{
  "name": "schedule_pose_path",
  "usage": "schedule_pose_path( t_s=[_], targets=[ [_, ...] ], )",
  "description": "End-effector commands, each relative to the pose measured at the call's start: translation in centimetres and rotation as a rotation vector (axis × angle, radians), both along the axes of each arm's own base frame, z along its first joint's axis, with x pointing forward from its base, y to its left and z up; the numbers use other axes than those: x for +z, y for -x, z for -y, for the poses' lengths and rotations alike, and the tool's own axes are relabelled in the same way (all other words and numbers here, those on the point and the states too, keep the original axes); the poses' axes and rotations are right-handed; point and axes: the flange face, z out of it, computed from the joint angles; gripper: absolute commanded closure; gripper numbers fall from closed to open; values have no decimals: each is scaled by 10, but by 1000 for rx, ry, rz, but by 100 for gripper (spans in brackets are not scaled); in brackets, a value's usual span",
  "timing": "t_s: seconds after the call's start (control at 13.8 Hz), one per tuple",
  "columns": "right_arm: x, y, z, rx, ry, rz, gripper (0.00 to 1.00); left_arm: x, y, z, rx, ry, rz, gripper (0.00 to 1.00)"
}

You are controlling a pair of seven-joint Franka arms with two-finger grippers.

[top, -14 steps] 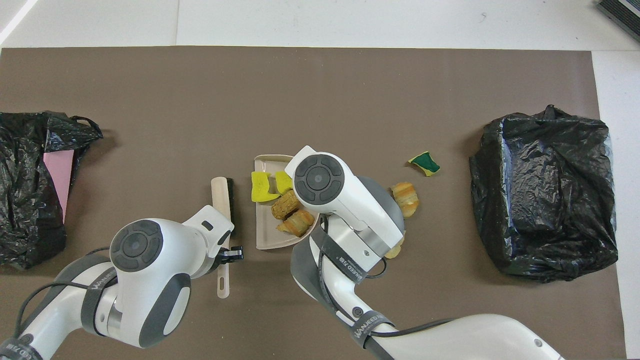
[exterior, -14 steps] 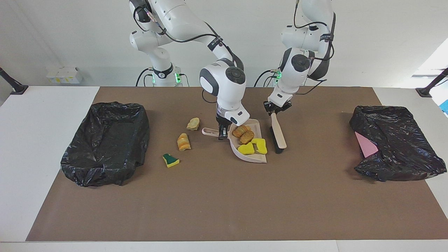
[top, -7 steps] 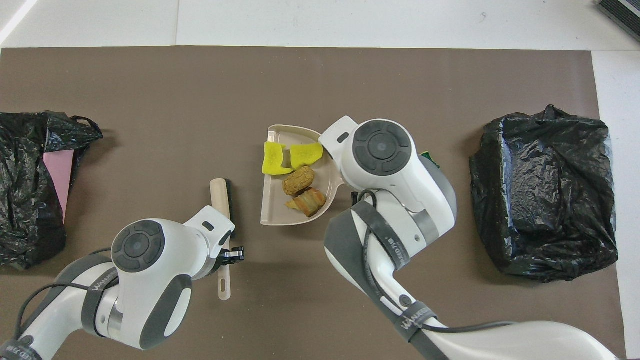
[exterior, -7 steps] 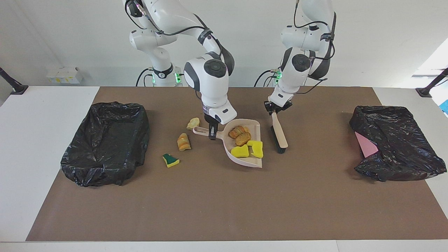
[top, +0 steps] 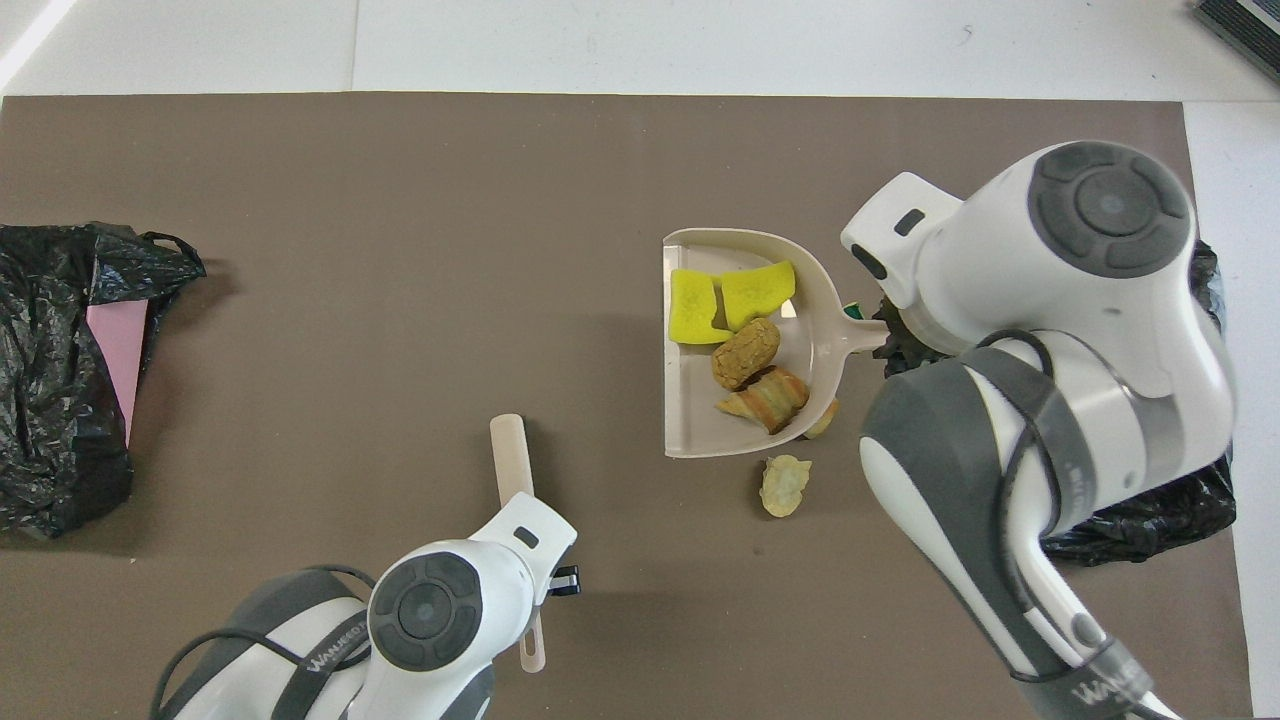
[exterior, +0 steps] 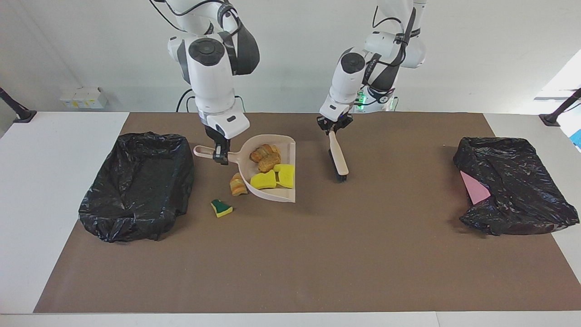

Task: Sweep and dump trash in bin
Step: 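Carry the loaded dustpan with the right gripper to the black bag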

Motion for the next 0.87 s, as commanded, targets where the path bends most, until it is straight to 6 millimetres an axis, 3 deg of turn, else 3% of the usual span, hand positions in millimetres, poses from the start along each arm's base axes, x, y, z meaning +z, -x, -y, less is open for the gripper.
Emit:
schedule_pose_path(
  t_s=[0.0,0.07,0.22,0.29,0.36,0.58,0.73,0.8],
  targets=[
    [12,22,50,20,-8,-1,100,-4,38,11,0,-5,34,100],
    [13,22,80,40,-4,-3,100,-14,50,18,12,-2,40,100],
    [13,18,139,76,-33,-15,100,-18,50,19,30,5,49,100],
    [11,19,173,84,-56,-18,100,-21,45,19,32,-2,40,72],
    [8,23,202,104,-54,-18,100,-20,34,18,54,-2,33,1],
    [2,45,284,174,-13,67,100,-1,-23,2,148,6,26,0],
    [-11,57,341,176,14,92,100,21,-62,-23,162,40,59,0],
    [-18,60,357,170,31,83,100,30,-80,-36,166,55,78,0]
  ],
)
